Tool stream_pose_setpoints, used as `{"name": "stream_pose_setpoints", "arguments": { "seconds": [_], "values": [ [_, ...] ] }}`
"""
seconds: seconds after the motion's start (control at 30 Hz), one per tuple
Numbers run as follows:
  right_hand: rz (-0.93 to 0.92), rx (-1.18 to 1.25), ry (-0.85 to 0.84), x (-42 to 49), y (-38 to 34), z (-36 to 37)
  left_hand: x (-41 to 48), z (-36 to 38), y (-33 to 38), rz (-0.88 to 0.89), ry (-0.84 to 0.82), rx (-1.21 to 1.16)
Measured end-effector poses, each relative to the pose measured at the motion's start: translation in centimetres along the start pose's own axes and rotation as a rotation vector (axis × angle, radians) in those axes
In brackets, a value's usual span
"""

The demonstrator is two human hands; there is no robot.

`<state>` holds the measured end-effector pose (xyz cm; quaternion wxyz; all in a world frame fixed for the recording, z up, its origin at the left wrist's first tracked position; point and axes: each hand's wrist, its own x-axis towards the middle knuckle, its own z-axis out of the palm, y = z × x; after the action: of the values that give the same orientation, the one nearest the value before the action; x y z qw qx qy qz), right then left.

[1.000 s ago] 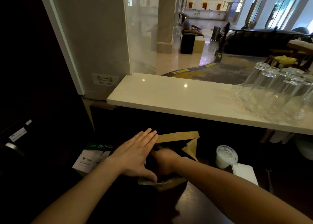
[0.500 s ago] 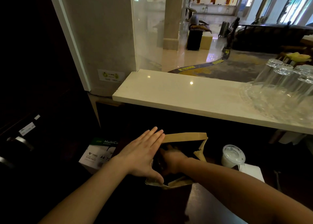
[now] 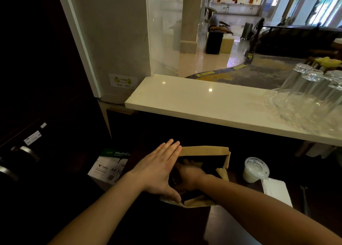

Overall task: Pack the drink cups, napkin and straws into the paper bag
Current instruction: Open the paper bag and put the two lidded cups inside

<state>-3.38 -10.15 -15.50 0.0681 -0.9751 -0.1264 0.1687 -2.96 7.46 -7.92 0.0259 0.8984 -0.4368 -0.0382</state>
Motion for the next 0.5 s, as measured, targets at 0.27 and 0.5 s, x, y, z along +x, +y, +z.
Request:
{"name": "stream_pose_setpoints", "arguments": {
  "seconds": [0.27,0.5],
  "values": [
    [0.009,0.146,0.177,-4.1,-0.2,-3.7,-0.1,-0.4,0.2,-0.037,0.002,-0.040],
    [0.044,0.416,0.454,-11.6,0.3,-7.6,0.1,0.1,1.0,-0.133,0.024,-0.061]
  ]
}}
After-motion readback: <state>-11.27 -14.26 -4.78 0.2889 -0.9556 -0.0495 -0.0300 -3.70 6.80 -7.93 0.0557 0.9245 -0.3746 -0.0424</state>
